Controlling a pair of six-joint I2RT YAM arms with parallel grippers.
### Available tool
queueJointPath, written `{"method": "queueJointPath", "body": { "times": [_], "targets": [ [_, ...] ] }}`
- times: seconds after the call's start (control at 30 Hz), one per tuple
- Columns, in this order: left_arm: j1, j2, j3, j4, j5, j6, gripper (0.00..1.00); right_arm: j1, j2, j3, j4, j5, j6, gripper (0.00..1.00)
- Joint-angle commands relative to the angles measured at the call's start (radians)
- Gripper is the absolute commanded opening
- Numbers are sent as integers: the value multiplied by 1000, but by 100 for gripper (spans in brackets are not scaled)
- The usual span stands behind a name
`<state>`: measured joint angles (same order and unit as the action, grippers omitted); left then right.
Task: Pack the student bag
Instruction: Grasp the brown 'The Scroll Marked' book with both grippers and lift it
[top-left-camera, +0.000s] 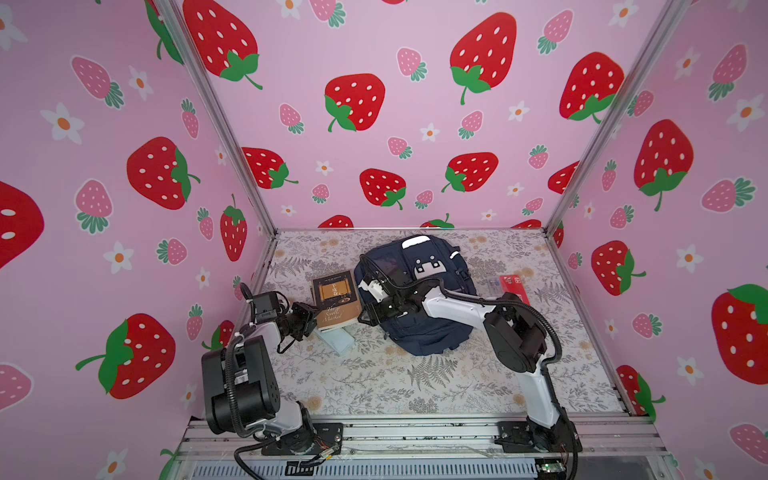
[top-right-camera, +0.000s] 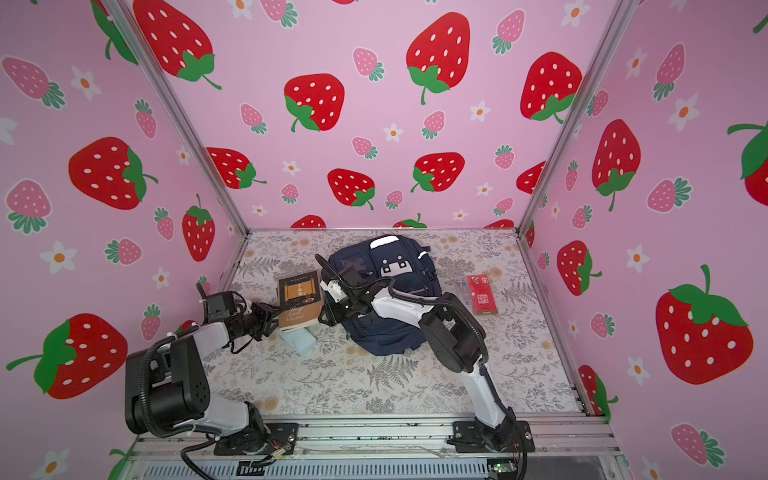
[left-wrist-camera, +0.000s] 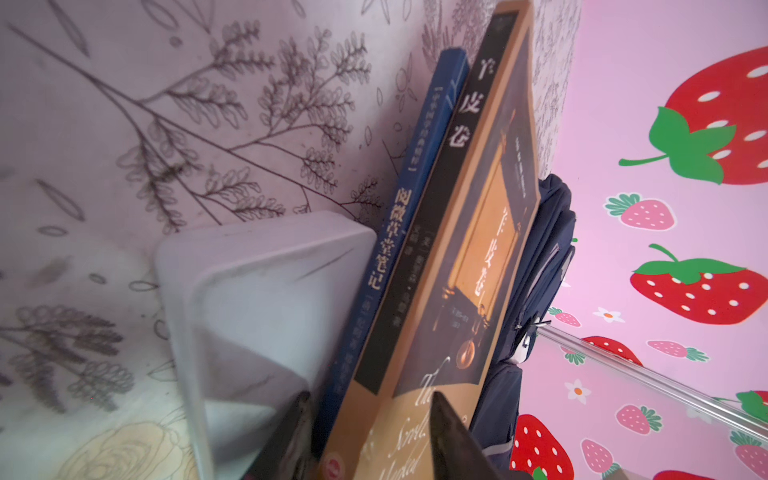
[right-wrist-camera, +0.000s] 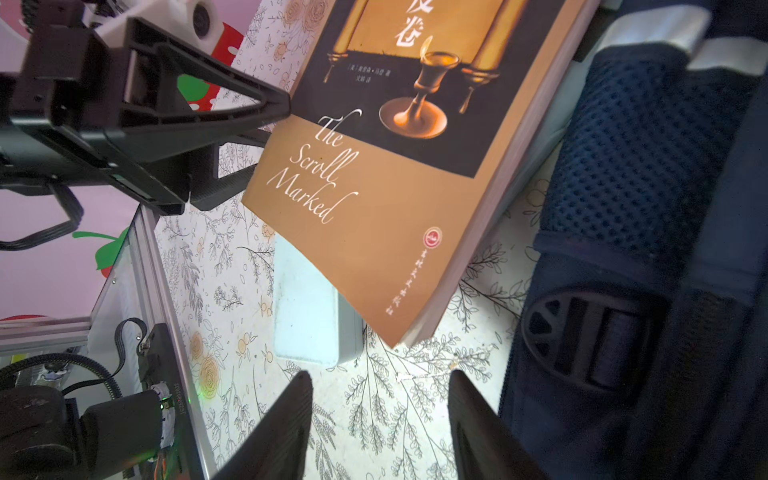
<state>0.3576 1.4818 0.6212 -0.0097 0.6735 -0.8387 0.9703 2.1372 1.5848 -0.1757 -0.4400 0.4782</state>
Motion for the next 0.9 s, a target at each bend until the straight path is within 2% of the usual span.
{"method": "queueJointPath", "body": {
  "times": [0.0,0.13,0.23,0.3,0.4,0.53,0.77,0.87],
  "targets": [
    [1,-3,-6,21,42,-10,40,-7,-2,-18,12,-17,2,53],
    [2,3,-4,18,52,-8,32,-7,1,-22,20,-22,8,52],
    [1,4,1,10,51,-1,31,-21,16,12,5,-15,5,52],
    [1,1,4,-3,45,4,36,-45,29,57,-20,-17,-1,53],
    [1,-7,12,-43,24,20,50,-80,69,140,-65,-25,-15,63],
    [1,-13,18,-72,10,32,59,-97,170,262,-119,-95,-14,64],
    [1,6,47,-106,12,45,62,-75,282,371,-133,-139,0,59],
    [1,19,65,-119,15,54,64,-61,311,402,-139,-159,-5,49]
  ]
}}
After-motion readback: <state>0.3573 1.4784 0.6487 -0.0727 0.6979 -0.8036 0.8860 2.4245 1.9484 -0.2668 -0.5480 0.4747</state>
